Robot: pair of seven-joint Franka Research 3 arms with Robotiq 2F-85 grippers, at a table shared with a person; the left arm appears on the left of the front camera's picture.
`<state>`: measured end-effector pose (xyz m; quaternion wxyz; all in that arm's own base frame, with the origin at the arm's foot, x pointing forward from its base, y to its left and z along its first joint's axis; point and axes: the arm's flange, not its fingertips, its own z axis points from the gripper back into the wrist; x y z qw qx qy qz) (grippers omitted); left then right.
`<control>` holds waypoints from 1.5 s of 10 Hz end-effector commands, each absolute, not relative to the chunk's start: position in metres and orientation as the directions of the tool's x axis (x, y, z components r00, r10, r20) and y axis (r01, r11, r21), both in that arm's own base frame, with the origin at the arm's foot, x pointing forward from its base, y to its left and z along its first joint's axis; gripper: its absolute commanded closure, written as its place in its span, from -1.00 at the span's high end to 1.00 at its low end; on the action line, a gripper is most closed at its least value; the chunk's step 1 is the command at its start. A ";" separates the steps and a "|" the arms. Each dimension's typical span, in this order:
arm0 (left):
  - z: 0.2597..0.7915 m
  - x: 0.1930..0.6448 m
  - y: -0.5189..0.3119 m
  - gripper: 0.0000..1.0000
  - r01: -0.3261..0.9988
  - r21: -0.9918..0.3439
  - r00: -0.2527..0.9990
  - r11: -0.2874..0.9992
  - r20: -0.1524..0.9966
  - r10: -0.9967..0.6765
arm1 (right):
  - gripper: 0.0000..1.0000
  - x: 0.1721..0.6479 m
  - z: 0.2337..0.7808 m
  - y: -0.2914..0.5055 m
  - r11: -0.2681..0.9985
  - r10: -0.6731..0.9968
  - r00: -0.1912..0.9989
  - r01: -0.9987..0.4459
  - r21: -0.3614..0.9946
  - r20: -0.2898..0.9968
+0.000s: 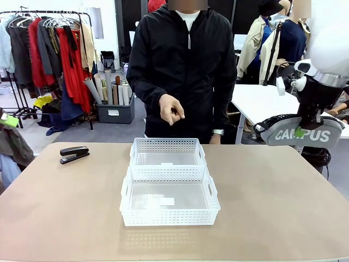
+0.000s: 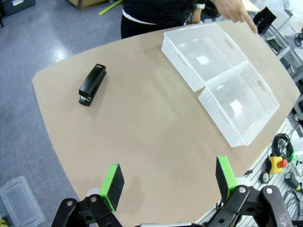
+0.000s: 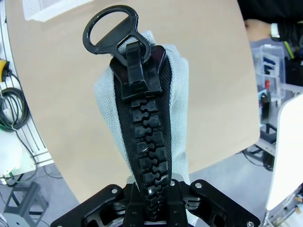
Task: Distribute items into two baskets.
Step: Move the picked Pencil pouch towards the Organizing basket indicated by the person, stopping as directed.
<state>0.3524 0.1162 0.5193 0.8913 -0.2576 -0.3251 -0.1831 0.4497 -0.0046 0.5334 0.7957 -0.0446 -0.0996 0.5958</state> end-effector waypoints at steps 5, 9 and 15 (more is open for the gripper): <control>0.520 0.353 0.117 1.00 0.499 -0.347 0.716 0.794 0.681 -0.153 | -1.00 0.453 0.539 -0.005 0.286 0.958 0.271 -0.935 -0.208 0.097; 0.520 0.353 0.117 1.00 0.499 -0.347 0.716 0.794 0.681 -0.153 | -1.00 0.453 0.539 -0.005 0.286 0.958 0.271 -0.935 -0.208 0.097; 0.520 0.353 0.117 1.00 0.499 -0.347 0.716 0.794 0.681 -0.153 | -1.00 0.453 0.539 -0.005 0.286 0.958 0.271 -0.935 -0.208 0.097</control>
